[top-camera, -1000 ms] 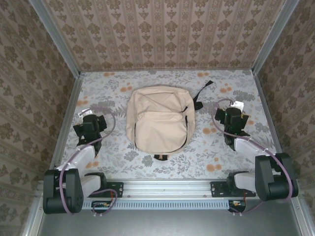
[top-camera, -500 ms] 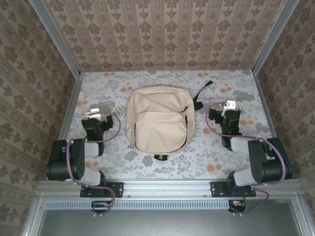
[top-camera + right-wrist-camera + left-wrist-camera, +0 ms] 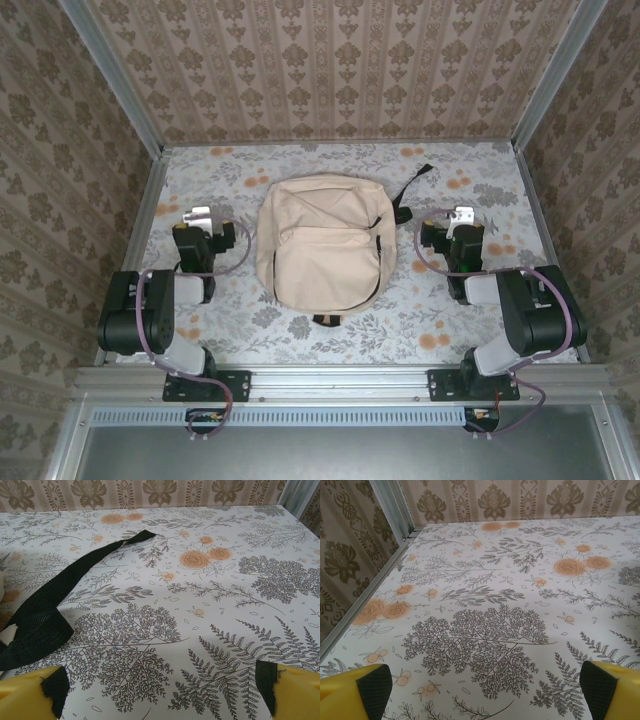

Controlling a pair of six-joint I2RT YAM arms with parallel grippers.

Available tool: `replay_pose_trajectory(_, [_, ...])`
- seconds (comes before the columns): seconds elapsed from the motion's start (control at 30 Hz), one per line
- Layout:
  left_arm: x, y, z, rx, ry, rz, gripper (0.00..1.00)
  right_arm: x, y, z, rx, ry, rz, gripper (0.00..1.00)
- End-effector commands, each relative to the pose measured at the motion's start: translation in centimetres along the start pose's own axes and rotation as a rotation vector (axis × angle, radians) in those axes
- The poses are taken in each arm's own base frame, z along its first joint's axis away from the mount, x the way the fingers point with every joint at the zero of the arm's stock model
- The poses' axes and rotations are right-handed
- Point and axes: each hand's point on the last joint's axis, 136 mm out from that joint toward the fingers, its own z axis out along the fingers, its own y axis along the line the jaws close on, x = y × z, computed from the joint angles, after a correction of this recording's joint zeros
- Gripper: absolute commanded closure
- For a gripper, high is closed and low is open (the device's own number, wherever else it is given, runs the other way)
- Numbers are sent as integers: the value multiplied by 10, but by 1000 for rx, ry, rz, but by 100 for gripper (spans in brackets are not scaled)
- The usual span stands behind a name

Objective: Pack the student bag

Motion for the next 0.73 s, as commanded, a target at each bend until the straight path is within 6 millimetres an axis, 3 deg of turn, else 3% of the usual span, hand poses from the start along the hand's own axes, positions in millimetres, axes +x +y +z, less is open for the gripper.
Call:
replay_pose_trajectory(0.0, [7, 1, 1, -12, 31, 34, 0, -12, 1, 4, -13, -32, 7, 0])
replay_pose_trajectory(0.7, [7, -5, 3, 39, 40, 39, 0, -12, 1, 3, -14, -34, 7, 0])
